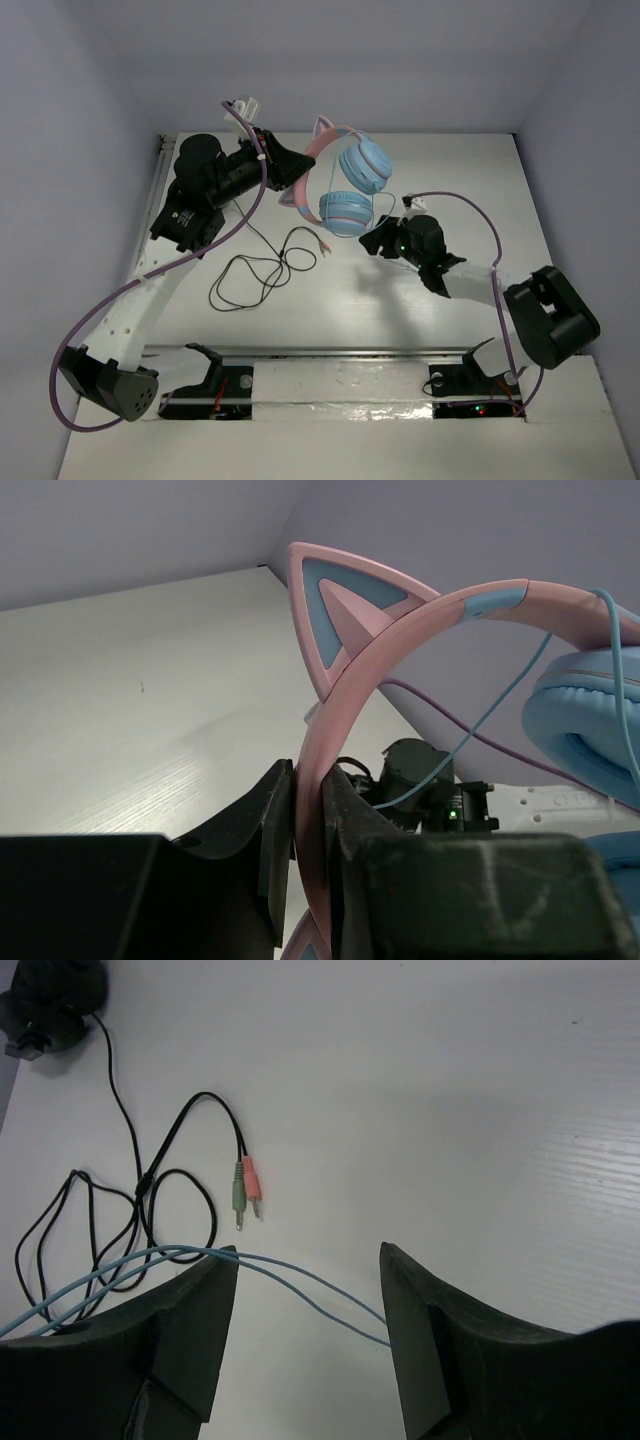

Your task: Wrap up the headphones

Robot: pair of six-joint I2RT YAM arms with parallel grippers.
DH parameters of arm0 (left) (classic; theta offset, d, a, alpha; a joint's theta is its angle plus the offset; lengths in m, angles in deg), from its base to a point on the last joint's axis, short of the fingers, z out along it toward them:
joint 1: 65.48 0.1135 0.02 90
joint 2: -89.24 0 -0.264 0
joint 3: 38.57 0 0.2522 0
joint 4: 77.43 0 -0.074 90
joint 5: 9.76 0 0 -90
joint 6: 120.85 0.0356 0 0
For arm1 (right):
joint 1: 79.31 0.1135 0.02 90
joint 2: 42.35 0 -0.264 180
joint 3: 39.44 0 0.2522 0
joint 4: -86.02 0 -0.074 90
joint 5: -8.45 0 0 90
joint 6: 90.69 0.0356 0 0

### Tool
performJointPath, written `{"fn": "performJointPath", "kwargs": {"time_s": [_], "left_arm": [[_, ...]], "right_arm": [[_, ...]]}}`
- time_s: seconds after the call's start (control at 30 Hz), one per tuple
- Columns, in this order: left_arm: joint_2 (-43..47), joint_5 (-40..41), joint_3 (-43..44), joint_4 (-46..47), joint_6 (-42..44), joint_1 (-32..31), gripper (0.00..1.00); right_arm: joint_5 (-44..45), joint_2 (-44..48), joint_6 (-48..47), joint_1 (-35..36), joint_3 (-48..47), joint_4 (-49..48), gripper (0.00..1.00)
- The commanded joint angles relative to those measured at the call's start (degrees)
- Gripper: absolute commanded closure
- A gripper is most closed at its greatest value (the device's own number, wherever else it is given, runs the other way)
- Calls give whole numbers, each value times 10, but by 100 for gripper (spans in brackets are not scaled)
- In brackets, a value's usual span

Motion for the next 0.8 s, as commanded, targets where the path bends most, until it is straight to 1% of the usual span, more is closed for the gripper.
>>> {"fn": "performJointPath", "kwargs": {"time_s": [0.0,0.03,0.17,0.2,0.27,0.3,0.33,0.4,0.43,0.5,0.53,0.63,0.67,0.77], "left_arm": [[22,-12,29,47,-19,3,100],[21,-9,30,42,-17,3,100],[20,-2,34,37,-15,3,100],[19,0,35,37,-15,3,100],[14,4,39,37,-15,3,100],[12,7,40,38,-16,3,100],[8,12,42,42,-18,3,100],[3,20,42,49,-25,3,100],[-5,33,42,52,-28,3,100],[-13,45,44,62,-34,3,100],[-28,74,42,84,-49,3,100],[-34,97,38,93,-56,3,100],[-38,121,34,106,-59,3,100],[-50,147,21,138,-87,3,100]], "right_arm": [[-44,-38,-17,0,-46,-22,36],[-57,-61,-14,0,-54,-33,38],[-66,-96,0,0,-57,-58,43],[-68,-99,1,0,-56,-61,44],[-80,-99,20,0,-46,-97,48],[-90,-98,29,0,-33,-109,52],[-102,-96,36,0,-25,-134,62],[-102,-87,54,0,-1,-148,72],[-99,-84,55,0,5,-146,83],[-102,-72,55,5,14,-138,90],[-106,-53,61,5,28,-120,100],[-106,-35,65,19,34,-107,100],[-103,-16,65,19,40,-86,100],[-89,26,65,40,47,-44,100]]}}
